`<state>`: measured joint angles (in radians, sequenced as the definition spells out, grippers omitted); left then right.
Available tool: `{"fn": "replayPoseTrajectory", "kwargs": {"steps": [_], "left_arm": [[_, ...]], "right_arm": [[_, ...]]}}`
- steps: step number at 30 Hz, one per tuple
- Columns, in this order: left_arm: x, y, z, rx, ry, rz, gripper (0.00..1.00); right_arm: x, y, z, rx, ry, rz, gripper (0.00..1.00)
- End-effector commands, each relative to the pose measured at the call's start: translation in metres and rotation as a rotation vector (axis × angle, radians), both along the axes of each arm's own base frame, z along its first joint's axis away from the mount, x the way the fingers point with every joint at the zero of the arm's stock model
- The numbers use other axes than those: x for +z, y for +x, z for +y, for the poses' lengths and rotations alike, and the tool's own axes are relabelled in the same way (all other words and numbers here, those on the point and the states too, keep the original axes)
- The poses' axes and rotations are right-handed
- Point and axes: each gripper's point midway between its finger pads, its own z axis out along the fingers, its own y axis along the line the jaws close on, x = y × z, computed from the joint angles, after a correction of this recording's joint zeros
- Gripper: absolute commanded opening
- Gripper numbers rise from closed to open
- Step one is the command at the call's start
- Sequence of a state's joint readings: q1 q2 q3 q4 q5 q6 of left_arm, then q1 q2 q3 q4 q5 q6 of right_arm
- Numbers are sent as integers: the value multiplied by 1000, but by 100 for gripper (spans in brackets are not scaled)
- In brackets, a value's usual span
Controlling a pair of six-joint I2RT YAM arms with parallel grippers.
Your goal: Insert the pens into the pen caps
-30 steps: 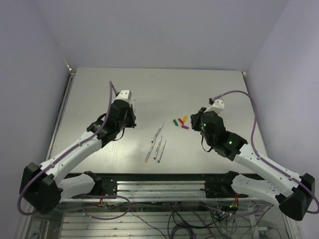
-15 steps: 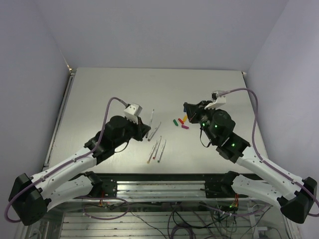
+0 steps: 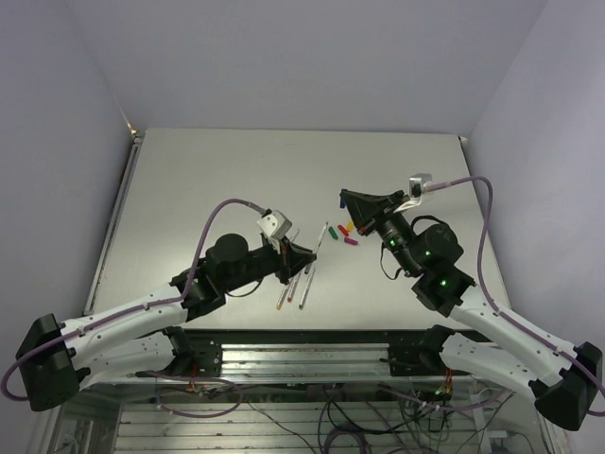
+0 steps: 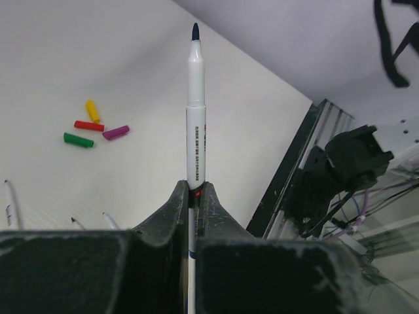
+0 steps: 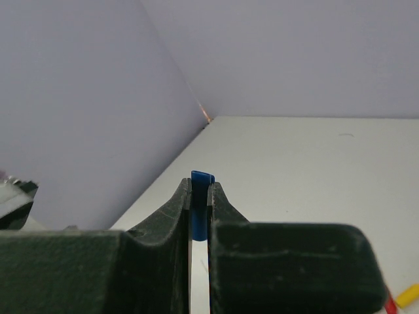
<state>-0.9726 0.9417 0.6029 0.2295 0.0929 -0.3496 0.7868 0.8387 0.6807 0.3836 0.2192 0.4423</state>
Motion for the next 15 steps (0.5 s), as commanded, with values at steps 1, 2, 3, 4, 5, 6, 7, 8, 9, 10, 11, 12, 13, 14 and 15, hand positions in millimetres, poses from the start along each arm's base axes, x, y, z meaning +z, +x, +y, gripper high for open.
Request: {"fn": "replayPoseTrajectory", "kwargs": {"steps": [1, 2, 3, 4, 5, 6, 7, 8, 9, 10, 11, 12, 13, 14, 15], "left_arm": [[38, -7, -11, -44, -165, -28, 7], [42, -8, -11, -46, -191, -32, 7], [48, -8, -10, -40, -224, -36, 7], [50, -7, -9, -34, -245, -33, 7], [53, -8, -9, -31, -266, -33, 7], [55, -8, -8, -29, -281, -32, 7], [57, -8, -8, -30, -291, -31, 7], [58, -8, -9, -32, -292, -32, 7], [57, -9, -10, -38, -288, -31, 7], [57, -9, -11, -42, -283, -33, 7], [59, -10, -11, -43, -285, -34, 7], [58, -10, -11, -45, -284, -36, 7], [59, -11, -11, -46, -290, -38, 7], [60, -11, -11, -48, -293, -38, 7], [60, -12, -11, -52, -293, -37, 7]], "right_arm": [[27, -18, 9, 99, 54, -143, 0], [30, -22, 9, 112, 66, -164, 0], [31, -25, 9, 125, 77, -181, 0], [33, -27, 9, 133, 93, -196, 0], [36, -30, 8, 140, 113, -208, 0], [36, -32, 7, 144, 129, -221, 0], [41, -34, 5, 148, 154, -240, 0], [41, -35, 5, 149, 169, -245, 0], [44, -36, 3, 149, 187, -256, 0], [47, -37, 2, 147, 207, -266, 0], [49, -37, 1, 147, 223, -270, 0], [50, -38, 1, 149, 232, -274, 0], [50, -38, 1, 151, 238, -277, 0], [51, -39, 2, 156, 246, -282, 0], [52, -40, 3, 163, 253, -288, 0]]}}
